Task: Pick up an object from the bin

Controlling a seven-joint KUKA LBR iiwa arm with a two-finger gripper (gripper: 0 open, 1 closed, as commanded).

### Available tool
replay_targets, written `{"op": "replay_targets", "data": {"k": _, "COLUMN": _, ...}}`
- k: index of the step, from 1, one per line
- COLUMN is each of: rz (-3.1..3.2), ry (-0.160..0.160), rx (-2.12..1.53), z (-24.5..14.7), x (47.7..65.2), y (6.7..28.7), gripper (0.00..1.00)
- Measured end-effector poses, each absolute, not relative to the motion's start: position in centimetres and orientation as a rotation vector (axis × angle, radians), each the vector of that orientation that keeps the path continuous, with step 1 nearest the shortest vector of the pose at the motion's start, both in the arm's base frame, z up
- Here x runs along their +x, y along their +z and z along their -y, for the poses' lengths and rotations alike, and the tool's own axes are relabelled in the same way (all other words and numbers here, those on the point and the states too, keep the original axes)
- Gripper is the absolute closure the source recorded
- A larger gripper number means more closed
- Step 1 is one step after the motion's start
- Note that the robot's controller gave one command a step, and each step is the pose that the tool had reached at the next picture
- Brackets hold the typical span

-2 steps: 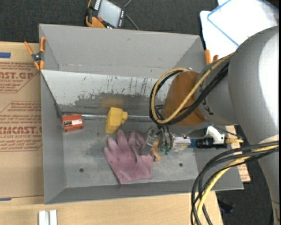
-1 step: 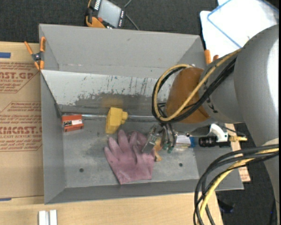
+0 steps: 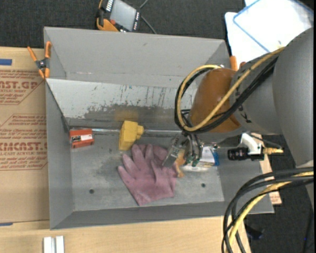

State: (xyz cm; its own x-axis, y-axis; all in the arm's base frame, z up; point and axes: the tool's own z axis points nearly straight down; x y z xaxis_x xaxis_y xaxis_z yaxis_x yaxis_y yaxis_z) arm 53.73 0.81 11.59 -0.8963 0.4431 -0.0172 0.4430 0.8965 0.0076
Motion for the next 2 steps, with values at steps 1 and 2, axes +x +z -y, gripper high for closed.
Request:
{"op": "replay_targets", "data": {"k": 1, "rz": -3.044, "ry": 0.006, "rx": 0.710, "z": -0.9, "x": 53.6, "y": 13.0, "gripper": 1.00}}
{"op": "replay_targets", "data": {"k": 2, "rz": -3.045, "ry": 0.006, "rx": 0.709, "z": -0.9, "x": 53.6, "y": 14.3, "gripper": 1.00}}
